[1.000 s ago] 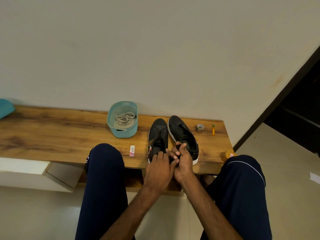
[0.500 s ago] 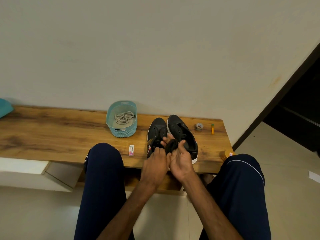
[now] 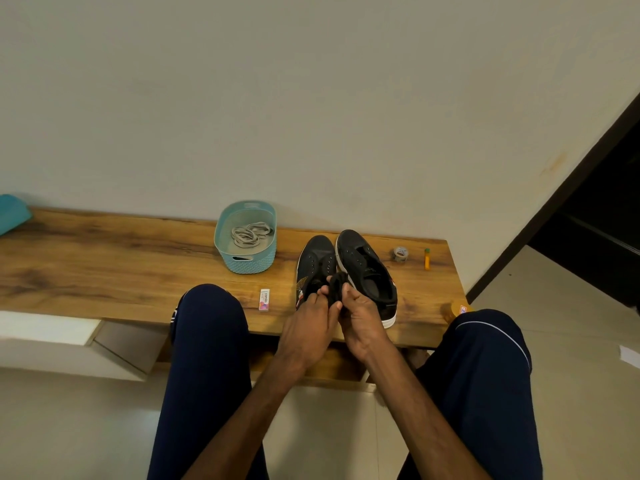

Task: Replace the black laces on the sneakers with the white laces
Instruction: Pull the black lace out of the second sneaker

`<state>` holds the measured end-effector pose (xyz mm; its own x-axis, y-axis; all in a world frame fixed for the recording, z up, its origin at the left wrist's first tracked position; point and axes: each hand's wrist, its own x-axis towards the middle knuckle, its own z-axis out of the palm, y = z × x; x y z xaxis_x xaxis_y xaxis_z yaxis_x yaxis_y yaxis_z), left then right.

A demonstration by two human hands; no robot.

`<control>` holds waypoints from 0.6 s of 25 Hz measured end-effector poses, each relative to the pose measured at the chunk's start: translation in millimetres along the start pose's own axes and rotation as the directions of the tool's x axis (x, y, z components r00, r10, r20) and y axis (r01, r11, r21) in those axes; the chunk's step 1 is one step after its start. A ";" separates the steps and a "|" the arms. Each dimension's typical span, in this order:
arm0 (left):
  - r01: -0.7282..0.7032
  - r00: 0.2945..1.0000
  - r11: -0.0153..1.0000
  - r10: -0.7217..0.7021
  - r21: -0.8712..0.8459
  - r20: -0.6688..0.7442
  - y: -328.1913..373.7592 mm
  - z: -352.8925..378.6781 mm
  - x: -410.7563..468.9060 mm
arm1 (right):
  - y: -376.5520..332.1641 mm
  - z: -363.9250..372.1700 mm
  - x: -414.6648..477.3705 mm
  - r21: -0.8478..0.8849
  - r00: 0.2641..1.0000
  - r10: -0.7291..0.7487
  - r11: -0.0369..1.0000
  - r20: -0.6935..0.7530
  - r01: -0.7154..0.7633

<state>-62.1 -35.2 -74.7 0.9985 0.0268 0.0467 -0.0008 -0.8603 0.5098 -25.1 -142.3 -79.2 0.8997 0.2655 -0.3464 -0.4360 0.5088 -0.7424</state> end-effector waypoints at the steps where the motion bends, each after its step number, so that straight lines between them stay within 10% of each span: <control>1: -0.009 1.000 1.000 0.009 0.000 0.017 -2.3 -4.0 1.7 | -1.5 0.4 3.0 -0.015 1.000 -0.005 1.000 -0.001 0.005; 8: 0.152 0.983 0.983 -0.161 -0.099 -0.087 -52.5 -73.2 28.9 | -23.2 28.4 36.6 -0.023 0.997 -0.073 0.997 0.012 0.073; 15: 0.411 0.901 0.908 -0.392 0.081 -0.185 -159.3 -137.6 94.6 | -27.2 97.0 118.8 -0.516 0.980 -0.144 0.834 0.137 0.194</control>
<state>25.1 174.4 -33.3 0.8905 0.4551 0.0013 0.4140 -0.8114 0.4126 91.6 -45.2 -44.5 0.9417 0.2989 -0.1544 -0.1782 0.0538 -0.9825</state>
